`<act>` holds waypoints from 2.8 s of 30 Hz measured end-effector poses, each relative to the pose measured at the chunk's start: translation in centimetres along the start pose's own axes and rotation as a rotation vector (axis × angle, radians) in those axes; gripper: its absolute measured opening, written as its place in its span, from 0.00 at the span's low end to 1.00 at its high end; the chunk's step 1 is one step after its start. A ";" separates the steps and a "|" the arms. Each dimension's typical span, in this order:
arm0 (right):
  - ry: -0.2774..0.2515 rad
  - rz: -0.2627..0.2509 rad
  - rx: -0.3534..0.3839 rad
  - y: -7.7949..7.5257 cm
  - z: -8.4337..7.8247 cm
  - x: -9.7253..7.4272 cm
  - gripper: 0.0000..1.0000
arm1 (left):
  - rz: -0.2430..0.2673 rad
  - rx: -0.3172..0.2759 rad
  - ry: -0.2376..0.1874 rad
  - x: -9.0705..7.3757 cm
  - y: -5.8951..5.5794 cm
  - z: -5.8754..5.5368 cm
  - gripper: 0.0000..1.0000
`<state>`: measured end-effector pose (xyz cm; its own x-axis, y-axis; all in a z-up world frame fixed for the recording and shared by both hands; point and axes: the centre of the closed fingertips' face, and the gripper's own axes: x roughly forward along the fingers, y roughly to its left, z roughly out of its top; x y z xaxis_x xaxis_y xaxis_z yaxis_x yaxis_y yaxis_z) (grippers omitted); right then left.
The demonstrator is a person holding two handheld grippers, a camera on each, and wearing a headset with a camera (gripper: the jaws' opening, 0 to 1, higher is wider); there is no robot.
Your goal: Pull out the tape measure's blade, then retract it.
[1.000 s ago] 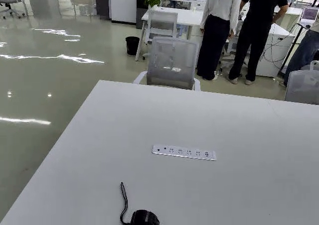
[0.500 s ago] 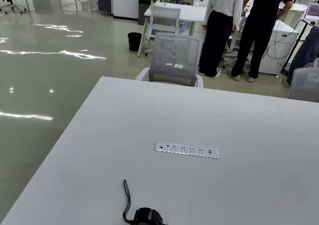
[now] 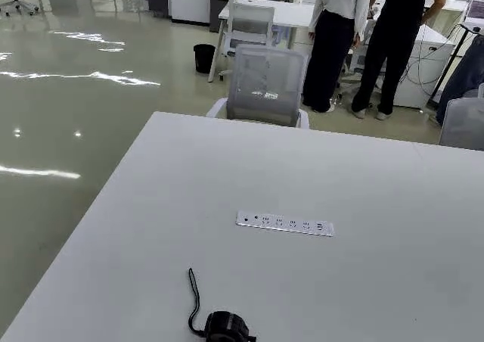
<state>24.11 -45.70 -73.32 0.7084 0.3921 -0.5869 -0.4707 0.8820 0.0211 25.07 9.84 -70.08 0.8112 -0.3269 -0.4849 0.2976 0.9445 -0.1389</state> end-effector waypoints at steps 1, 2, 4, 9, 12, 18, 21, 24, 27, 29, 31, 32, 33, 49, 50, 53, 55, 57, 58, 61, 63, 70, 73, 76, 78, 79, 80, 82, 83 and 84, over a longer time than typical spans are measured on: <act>0.000 0.000 0.000 0.0 0.0 0.0 1.00 | 0.000 0.000 0.000 0.0 0.0 0.0 0.99; 0.000 -0.001 0.001 0.0 0.0 0.0 1.00 | 0.000 0.000 0.000 0.0 0.0 0.0 0.99; 0.002 -0.002 0.002 0.0 -0.1 -0.1 1.00 | -0.004 0.000 0.000 0.1 -0.1 0.0 0.99; 0.002 0.000 0.003 0.1 -0.1 -0.1 1.00 | -0.008 0.001 0.004 0.2 -0.2 -0.1 0.99; -0.001 0.002 0.001 0.1 -0.1 0.0 1.00 | -0.011 0.004 0.007 0.2 -0.2 0.0 0.99; -0.002 0.026 -0.017 0.3 0.7 0.6 1.00 | -0.041 0.046 0.009 1.2 -0.4 1.6 0.98; -0.012 0.032 -0.022 0.4 1.2 0.9 0.99 | -0.054 0.060 0.009 1.9 -0.5 2.3 0.98; -0.014 0.050 -0.031 0.7 1.5 1.4 0.97 | -0.073 0.083 0.013 2.8 -0.6 2.5 0.97; -0.011 0.073 -0.042 1.2 1.9 2.1 0.96 | -0.098 0.103 0.021 3.6 -1.6 3.1 0.97; -0.011 0.083 -0.050 1.6 2.2 2.5 0.96 | -0.114 0.116 0.030 4.1 -2.2 3.3 0.96; -0.015 0.092 -0.054 1.7 2.6 2.9 0.96 | -0.128 0.121 0.036 4.6 -2.7 3.4 0.96; -0.015 0.097 -0.058 1.8 2.6 3.1 0.95 | -0.133 0.123 0.039 4.8 -3.0 3.4 0.96; -0.013 0.106 -0.065 2.1 2.8 3.4 0.95 | -0.142 0.127 0.046 5.0 -3.3 3.3 0.96; -0.001 0.215 -0.162 4.9 5.5 7.7 0.90 | -0.226 0.181 0.083 8.1 -6.2 4.1 0.92; 0.001 0.222 -0.172 5.1 5.7 7.9 0.90 | -0.230 0.188 0.082 8.3 -6.3 4.2 0.92; 0.002 0.234 -0.183 5.3 6.0 8.6 0.90 | -0.237 0.196 0.085 8.8 -6.5 4.4 0.92; 0.001 0.243 -0.193 5.6 6.3 9.0 0.90 | -0.241 0.200 0.088 9.0 -6.7 4.4 0.92; 0.002 0.252 -0.198 5.9 6.5 9.5 0.90 | -0.243 0.199 0.089 9.3 -6.8 4.5 0.92; 0.001 0.258 -0.207 6.1 6.7 9.8 0.89 | -0.244 0.199 0.089 9.5 -6.9 4.5 0.92; -0.002 0.266 -0.215 6.5 7.3 10.7 0.89 | -0.253 0.204 0.093 10.1 -7.3 4.7 0.92; -0.004 0.261 -0.238 6.7 7.6 11.4 0.89 | -0.260 0.204 0.094 10.6 -7.5 4.8 0.92; -0.008 0.299 -0.255 7.8 8.6 13.0 0.88 | -0.279 0.227 0.110 11.6 -8.2 4.9 0.92; -0.009 0.312 -0.263 8.1 9.0 13.5 0.88 | -0.286 0.234 0.118 12.0 -8.4 4.9 0.92; -0.006 0.320 -0.264 8.3 9.2 13.9 0.88 | -0.292 0.243 0.124 12.2 -8.6 5.0 0.92; -0.003 0.325 -0.265 8.5 9.2 14.2 0.88 | -0.296 0.247 0.126 12.4 -8.8 5.0 0.91; -0.001 0.328 -0.267 8.5 9.2 14.3 0.88 | -0.298 0.247 0.127 12.5 -8.9 5.1 0.91; 0.001 0.331 -0.270 8.6 9.2 14.5 0.88 | -0.300 0.247 0.127 12.7 -9.0 5.1 0.91; 0.002 0.336 -0.274 8.7 9.2 14.6 0.87 | -0.304 0.248 0.129 12.8 -9.1 5.1 0.91; 0.003 0.338 -0.275 8.8 9.3 14.7 0.87 | -0.307 0.251 0.128 13.0 -9.2 5.3 0.91; 0.004 0.339 -0.276 8.8 9.4 14.7 0.87 | -0.309 0.253 0.129 13.1 -9.3 5.3 0.91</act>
<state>35.35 -29.73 -74.19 0.4877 0.6463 -0.5869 -0.7998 0.6003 -0.0035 35.56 -3.41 -70.55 0.5993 -0.5718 -0.5603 0.6446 0.7597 -0.0858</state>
